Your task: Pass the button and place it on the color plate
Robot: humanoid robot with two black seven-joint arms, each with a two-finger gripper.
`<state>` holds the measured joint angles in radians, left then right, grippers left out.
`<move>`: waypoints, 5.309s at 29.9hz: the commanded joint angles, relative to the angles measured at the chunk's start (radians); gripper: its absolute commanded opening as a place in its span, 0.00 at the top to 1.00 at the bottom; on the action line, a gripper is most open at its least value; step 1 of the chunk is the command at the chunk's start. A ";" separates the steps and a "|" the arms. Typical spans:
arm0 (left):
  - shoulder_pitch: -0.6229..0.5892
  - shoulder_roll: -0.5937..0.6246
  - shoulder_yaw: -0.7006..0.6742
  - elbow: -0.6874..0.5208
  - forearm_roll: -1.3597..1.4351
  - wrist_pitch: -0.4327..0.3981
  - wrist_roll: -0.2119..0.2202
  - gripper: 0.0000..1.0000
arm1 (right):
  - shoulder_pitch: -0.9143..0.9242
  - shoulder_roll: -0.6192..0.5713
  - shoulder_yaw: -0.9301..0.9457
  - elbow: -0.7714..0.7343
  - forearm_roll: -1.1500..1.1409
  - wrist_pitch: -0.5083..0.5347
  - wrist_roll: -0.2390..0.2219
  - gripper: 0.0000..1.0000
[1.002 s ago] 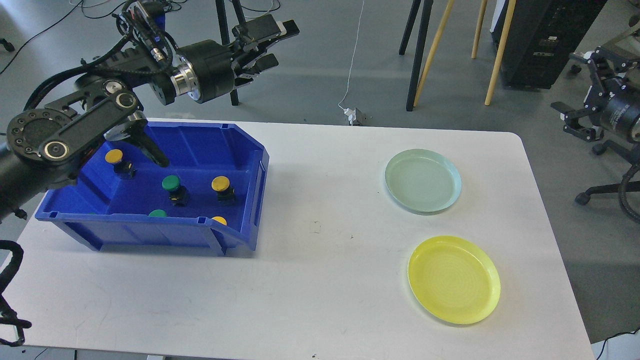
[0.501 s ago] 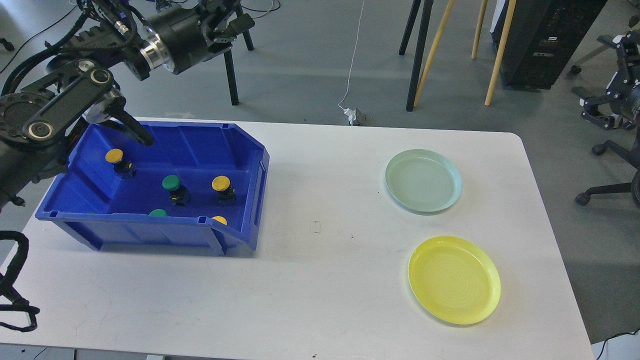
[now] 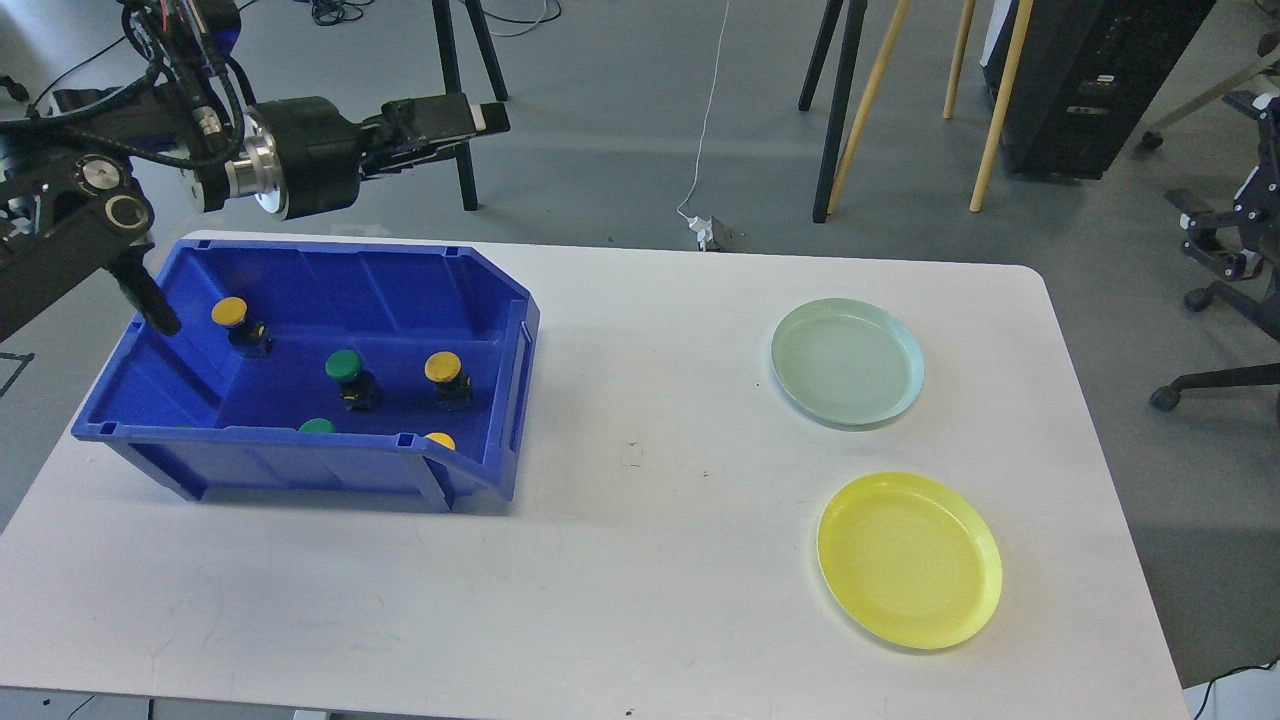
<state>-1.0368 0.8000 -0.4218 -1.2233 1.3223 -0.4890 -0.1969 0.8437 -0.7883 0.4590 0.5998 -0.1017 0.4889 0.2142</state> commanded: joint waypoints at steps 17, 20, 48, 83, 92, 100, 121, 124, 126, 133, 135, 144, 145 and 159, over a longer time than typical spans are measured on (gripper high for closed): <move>0.041 -0.002 0.205 0.168 0.425 0.000 0.028 0.06 | 0.011 -0.028 -0.005 0.000 -0.088 0.000 -0.001 0.02; 0.049 -0.047 0.235 0.246 0.436 0.000 0.024 0.06 | 0.011 -0.028 -0.005 0.000 -0.088 0.000 -0.001 0.02; 0.098 -0.292 0.318 0.599 0.417 0.052 -0.019 0.07 | -0.003 -0.026 -0.006 0.000 -0.127 0.000 -0.001 0.02; 0.096 -0.268 0.316 0.584 0.422 0.037 -0.042 0.74 | 0.000 -0.016 -0.006 0.000 -0.148 0.000 0.001 0.02; 0.037 -0.012 0.296 0.308 0.390 0.000 -0.081 0.74 | 0.023 0.035 0.000 0.002 -0.148 0.000 0.002 0.02; -0.089 0.087 0.141 0.208 0.141 0.000 -0.141 0.73 | 0.074 0.104 0.059 0.011 -0.144 0.000 0.019 0.03; -0.295 -0.438 0.021 0.396 -0.320 0.000 -0.134 0.72 | 0.155 0.230 0.119 0.423 -0.165 0.000 0.034 0.02; -0.316 -0.449 0.035 0.400 -0.377 0.000 -0.133 0.72 | 0.158 0.242 0.121 0.468 -0.211 0.000 0.037 0.02; -0.322 -0.450 0.035 0.412 -0.405 0.000 -0.134 0.72 | 0.160 0.248 0.121 0.474 -0.217 0.000 0.051 0.02; -0.327 -0.470 0.035 0.439 -0.430 0.000 -0.136 0.72 | 0.166 0.248 0.156 0.500 -0.219 0.000 0.067 0.02; -0.325 -0.470 0.035 0.438 -0.431 0.000 -0.136 0.72 | 0.178 0.251 0.161 0.500 -0.219 0.000 0.067 0.02; -0.333 -0.499 0.034 0.432 -0.431 0.000 -0.138 0.72 | 0.210 0.291 0.153 0.486 -0.226 0.000 0.068 0.02; -0.336 -0.499 0.032 0.432 -0.431 0.000 -0.138 0.72 | 0.210 0.293 0.153 0.486 -0.237 0.000 0.073 0.03; -0.350 -0.507 0.035 0.430 -0.459 0.000 -0.138 0.72 | 0.209 0.316 0.148 0.479 -0.297 -0.065 0.166 0.32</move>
<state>-1.3874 0.2930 -0.3869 -0.7931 0.8640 -0.4887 -0.3345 1.0525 -0.4749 0.6059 1.0846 -0.4002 0.4396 0.3803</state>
